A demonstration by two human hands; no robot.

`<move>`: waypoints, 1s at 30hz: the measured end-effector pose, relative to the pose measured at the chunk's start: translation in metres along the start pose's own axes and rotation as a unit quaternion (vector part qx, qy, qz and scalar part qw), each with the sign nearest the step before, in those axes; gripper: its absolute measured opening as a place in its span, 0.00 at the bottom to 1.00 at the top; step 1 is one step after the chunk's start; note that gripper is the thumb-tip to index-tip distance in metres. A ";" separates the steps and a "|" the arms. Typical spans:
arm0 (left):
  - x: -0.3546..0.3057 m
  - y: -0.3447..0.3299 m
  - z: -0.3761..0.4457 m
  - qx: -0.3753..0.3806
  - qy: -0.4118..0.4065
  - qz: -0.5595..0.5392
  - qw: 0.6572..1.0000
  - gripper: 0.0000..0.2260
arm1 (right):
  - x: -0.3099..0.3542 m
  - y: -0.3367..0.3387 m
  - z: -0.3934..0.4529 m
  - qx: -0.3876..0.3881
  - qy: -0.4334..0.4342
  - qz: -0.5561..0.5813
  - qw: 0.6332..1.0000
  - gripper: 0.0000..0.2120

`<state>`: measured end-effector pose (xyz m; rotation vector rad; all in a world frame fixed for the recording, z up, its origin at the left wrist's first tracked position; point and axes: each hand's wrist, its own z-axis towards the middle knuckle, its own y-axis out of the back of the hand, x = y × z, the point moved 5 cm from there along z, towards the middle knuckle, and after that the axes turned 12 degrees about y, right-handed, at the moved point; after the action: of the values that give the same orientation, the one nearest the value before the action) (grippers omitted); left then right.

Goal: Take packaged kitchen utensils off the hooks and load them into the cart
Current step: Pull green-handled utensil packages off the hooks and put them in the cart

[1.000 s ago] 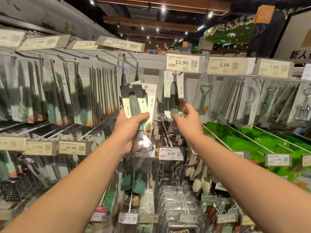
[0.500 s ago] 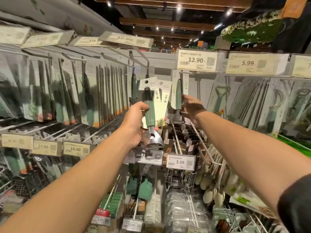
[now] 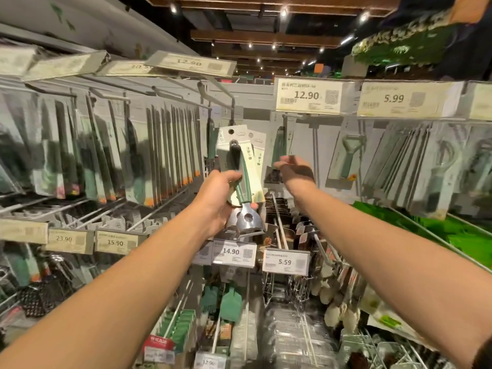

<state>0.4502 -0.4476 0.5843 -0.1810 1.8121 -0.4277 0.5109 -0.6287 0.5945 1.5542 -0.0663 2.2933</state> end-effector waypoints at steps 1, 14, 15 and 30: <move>0.000 -0.003 -0.001 -0.006 -0.007 -0.010 1.000 0.11 | 0.002 -0.003 -0.009 -0.007 0.008 0.043 0.999 0.09; 0.013 -0.011 -0.010 -0.025 -0.067 0.031 0.997 0.30 | 0.026 -0.019 -0.085 0.077 0.195 -0.129 0.969 0.23; 0.014 -0.010 -0.013 -0.021 -0.071 0.034 0.997 0.28 | 0.025 -0.018 -0.087 0.072 0.181 -0.116 0.974 0.22; 0.005 0.038 -0.046 -0.081 -0.052 0.037 0.995 0.10 | 0.034 0.025 -0.136 -0.102 0.259 -0.143 0.950 0.20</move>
<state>0.4086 -0.4059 0.5756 -0.2428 1.7447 -0.2142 0.3711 -0.6100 0.5765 0.7690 0.0539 2.2934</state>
